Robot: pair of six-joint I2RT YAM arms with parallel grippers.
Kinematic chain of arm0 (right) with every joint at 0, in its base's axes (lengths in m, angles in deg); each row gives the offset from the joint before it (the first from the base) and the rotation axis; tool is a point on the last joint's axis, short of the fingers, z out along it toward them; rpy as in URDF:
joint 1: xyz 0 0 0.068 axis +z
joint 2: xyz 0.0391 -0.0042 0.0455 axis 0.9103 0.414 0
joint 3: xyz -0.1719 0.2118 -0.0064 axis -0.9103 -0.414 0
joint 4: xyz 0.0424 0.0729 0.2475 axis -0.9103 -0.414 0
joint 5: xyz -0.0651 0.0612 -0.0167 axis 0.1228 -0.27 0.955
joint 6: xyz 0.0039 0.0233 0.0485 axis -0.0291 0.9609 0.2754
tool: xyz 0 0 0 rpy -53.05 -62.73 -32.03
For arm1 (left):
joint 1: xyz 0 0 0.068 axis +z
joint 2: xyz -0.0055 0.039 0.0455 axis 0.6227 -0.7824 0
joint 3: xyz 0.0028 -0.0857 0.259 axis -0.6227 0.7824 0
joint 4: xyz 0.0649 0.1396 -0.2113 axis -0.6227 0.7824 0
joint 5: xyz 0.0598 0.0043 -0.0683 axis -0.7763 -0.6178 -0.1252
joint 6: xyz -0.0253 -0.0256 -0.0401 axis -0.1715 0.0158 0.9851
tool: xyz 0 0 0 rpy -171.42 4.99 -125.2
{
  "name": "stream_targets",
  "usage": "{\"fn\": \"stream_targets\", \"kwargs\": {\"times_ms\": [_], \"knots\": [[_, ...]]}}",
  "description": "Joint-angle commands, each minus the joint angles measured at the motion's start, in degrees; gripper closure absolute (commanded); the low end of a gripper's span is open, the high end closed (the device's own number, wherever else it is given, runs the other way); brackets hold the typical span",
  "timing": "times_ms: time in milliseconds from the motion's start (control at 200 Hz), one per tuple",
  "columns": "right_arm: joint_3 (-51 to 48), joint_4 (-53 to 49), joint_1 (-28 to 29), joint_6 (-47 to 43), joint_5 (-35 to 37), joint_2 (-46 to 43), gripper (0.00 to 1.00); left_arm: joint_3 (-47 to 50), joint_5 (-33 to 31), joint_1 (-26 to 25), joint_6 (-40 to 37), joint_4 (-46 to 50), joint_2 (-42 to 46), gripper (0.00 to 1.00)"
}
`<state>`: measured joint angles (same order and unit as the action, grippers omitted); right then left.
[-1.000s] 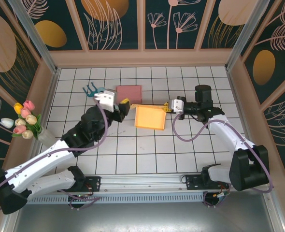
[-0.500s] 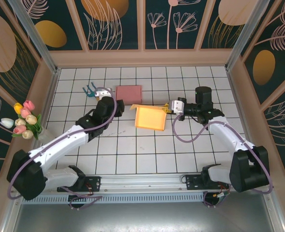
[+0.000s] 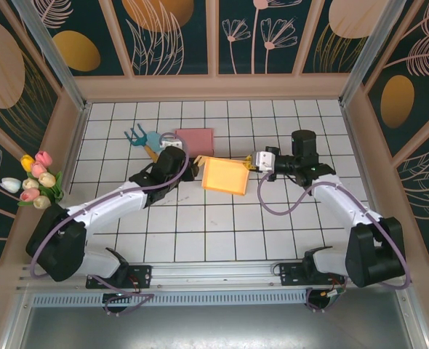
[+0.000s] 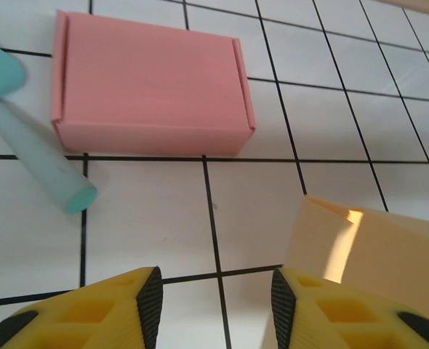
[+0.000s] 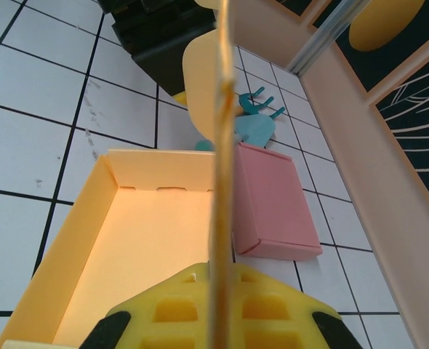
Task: Fold the paper box
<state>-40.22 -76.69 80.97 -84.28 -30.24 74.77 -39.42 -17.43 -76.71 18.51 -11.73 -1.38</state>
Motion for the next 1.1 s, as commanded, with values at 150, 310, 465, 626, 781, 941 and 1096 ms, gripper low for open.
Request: {"fn": "stream_targets", "kwargs": {"times_ms": [150,310,465,626,781,941,1096], "knots": [[-2.3,6.5,3.95,-0.12,2.04,5.23,1.0,-1.38,6.48,-0.18,1.75,-5.48,-3.3,0.57],[-4.11,11.03,6.42,-0.05,5.27,9.39,1.0,-0.06,3.1,-0.22,0.64,-5.02,-5.84,0.57],[-5.9,13.44,6.73,-1.23,7.29,12.18,0.99,2.46,-2.39,-0.3,-0.31,-5.59,-8.62,0.57],[-5.93,11.53,7.1,-4.12,11.59,13.15,0.97,4.54,-2.49,-0.3,0.11,-8.43,-10.93,0.58],[-5.15,8.85,8.0,-6.21,15.49,13.8,0.91,6.11,-1.24,-0.3,0.88,-10.79,-11.22,0.6],[-5.03,6.62,8.68,-7.72,18.72,13.97,0.88,7.72,-0.69,-0.3,1.22,-11.89,-10.63,0.6],[-4.62,3.8,9.8,-9.35,23.76,14.36,0.86,9.57,-7.48,-0.29,1.99,-10.36,-9.93,0.62]]}}
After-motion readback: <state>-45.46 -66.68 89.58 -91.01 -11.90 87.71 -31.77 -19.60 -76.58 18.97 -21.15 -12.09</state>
